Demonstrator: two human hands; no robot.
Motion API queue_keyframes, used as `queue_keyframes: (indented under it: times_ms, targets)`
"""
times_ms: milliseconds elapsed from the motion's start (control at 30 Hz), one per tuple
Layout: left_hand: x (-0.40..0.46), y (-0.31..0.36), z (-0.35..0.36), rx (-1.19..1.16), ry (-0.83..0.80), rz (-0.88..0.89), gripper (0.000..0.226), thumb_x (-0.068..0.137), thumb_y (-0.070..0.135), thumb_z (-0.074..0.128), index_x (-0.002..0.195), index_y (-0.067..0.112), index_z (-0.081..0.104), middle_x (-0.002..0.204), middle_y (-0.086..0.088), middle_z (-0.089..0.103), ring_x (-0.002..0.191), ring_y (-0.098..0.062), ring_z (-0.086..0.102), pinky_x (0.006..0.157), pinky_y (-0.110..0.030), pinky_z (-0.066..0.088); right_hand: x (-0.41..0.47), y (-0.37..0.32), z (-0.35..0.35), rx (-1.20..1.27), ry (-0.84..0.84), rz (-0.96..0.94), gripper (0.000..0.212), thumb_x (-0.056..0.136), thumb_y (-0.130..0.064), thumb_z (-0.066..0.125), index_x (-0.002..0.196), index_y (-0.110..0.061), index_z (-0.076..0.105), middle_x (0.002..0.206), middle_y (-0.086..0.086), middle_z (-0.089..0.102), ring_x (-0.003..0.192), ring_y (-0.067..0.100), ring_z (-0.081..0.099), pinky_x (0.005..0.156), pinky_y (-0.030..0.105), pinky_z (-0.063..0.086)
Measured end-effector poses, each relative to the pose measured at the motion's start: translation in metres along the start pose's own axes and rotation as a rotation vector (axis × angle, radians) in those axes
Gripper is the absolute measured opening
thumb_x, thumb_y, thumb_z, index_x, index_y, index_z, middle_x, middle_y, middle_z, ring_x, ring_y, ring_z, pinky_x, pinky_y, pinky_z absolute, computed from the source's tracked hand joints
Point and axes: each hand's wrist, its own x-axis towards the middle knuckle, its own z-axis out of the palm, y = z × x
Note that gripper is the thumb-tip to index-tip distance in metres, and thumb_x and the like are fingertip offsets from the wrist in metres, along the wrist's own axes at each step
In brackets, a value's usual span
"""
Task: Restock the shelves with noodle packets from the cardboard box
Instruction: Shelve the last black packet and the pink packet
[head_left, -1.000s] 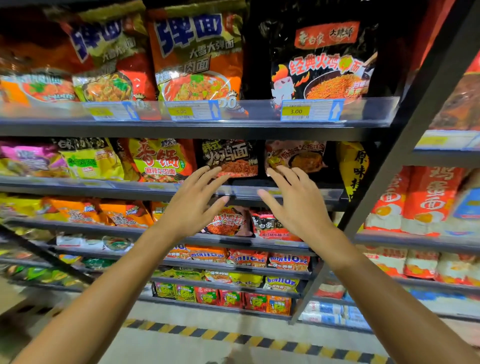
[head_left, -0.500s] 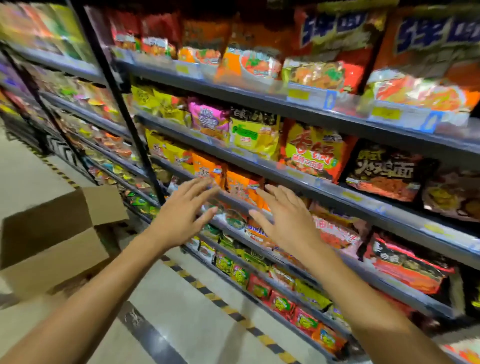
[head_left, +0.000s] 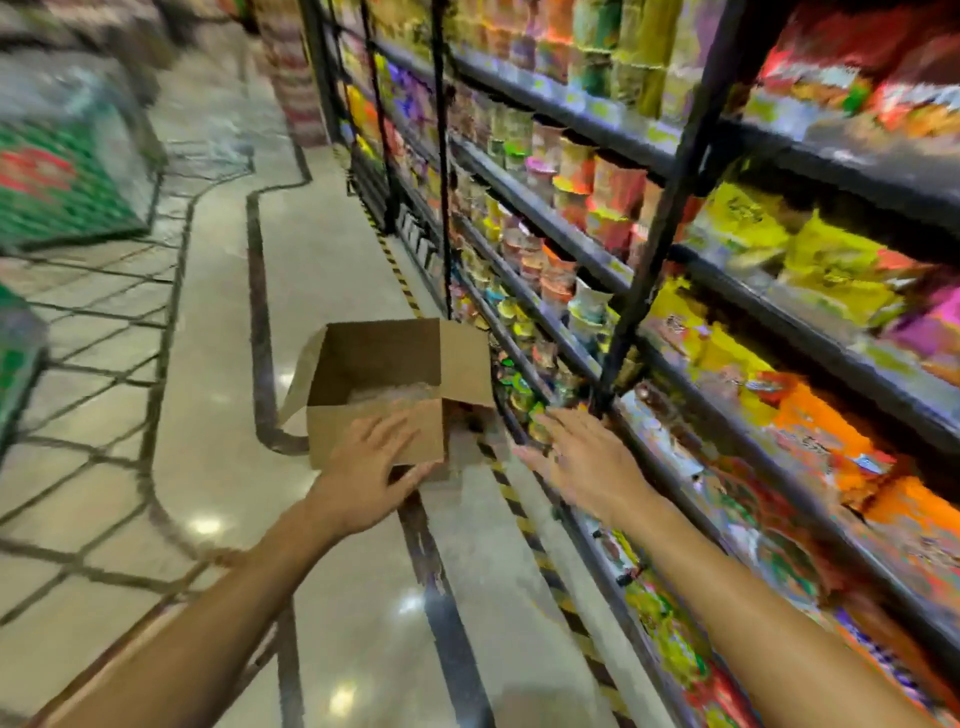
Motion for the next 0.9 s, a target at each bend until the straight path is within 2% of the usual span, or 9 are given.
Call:
queue_keyframes:
  times_ms: [133,267,400,500,600,667,767,900]
  targets:
    - [0.025,-0.074,0.015,-0.065,-0.051,-0.189,0.105,0.075,0.093,0.005,0.151,0.029,0.036,0.160,0.002,0.030,0.148,-0.021,0.022,0.121,-0.045,0.020,0.082,-0.021,0.027,0.050,-0.136,-0.098,0.084,0.090,-0.079,0.033,0.158,-0.033,0.018,0.165,-0.007,0.019,0.151,0.017,0.018,0.122,0.038,0.019]
    - [0.074,-0.116,0.026,-0.086,-0.081,-0.273,0.101,0.077,0.092,0.010,0.151,0.029,0.036,0.161,0.005,0.027,0.148,-0.018,0.022,0.120,-0.041,0.023,0.174,-0.017,0.052,0.054,-0.285,-0.122,0.083,0.090,-0.077,0.036,0.158,-0.033,0.016,0.166,-0.007,0.013,0.152,0.021,0.014,0.120,0.041,0.022]
    - [0.140,-0.141,0.023,-0.087,-0.143,-0.359,0.086,0.085,0.082,0.026,0.150,0.028,0.038,0.157,0.005,0.037,0.143,-0.019,0.034,0.115,-0.037,0.028,0.275,-0.007,0.069,0.043,-0.414,-0.189,0.082,0.092,-0.073,0.038,0.158,-0.026,0.023,0.165,0.000,0.020,0.150,0.024,0.021,0.119,0.040,0.025]
    - [0.192,-0.164,0.013,-0.105,-0.185,-0.447,0.077,0.089,0.076,0.034,0.151,0.029,0.037,0.157,0.005,0.036,0.143,-0.020,0.034,0.113,-0.039,0.031,0.340,-0.008,0.066,0.050,-0.488,-0.217,0.078,0.093,-0.070,0.042,0.155,-0.025,0.029,0.160,0.001,0.031,0.145,0.024,0.032,0.114,0.040,0.033]
    - [0.240,-0.193,0.008,-0.125,-0.167,-0.499,0.076,0.087,0.077,0.036,0.148,0.032,0.040,0.156,0.006,0.038,0.141,-0.018,0.036,0.111,-0.039,0.035,0.407,-0.008,0.067,0.042,-0.503,-0.224,0.071,0.092,-0.068,0.047,0.150,-0.028,0.036,0.145,0.002,0.049,0.128,0.027,0.050,0.098,0.043,0.048]
    - [0.265,-0.213,0.007,-0.152,-0.149,-0.508,0.072,0.088,0.075,0.040,0.147,0.032,0.042,0.154,0.006,0.042,0.139,-0.017,0.038,0.110,-0.037,0.035,0.447,-0.008,0.074,0.075,-0.511,-0.226,0.069,0.087,-0.070,0.049,0.146,-0.037,0.039,0.135,0.000,0.057,0.121,0.026,0.055,0.090,0.043,0.052]
    - [0.297,-0.245,0.010,-0.181,-0.129,-0.536,0.070,0.089,0.073,0.041,0.145,0.031,0.045,0.152,0.006,0.045,0.137,-0.017,0.041,0.109,-0.035,0.037,0.511,0.002,0.111,0.125,-0.540,-0.231,0.075,0.074,-0.081,0.044,0.140,-0.046,0.042,0.132,-0.010,0.060,0.122,0.021,0.056,0.091,0.044,0.054]
    - [0.349,-0.295,0.015,-0.229,-0.105,-0.510,0.069,0.088,0.070,0.043,0.143,0.029,0.048,0.150,0.007,0.046,0.136,-0.015,0.042,0.109,-0.032,0.035,0.567,-0.033,0.099,0.175,-0.520,-0.190,0.062,0.090,-0.066,0.051,0.145,-0.037,0.045,0.146,-0.007,0.052,0.130,0.022,0.052,0.100,0.042,0.048]
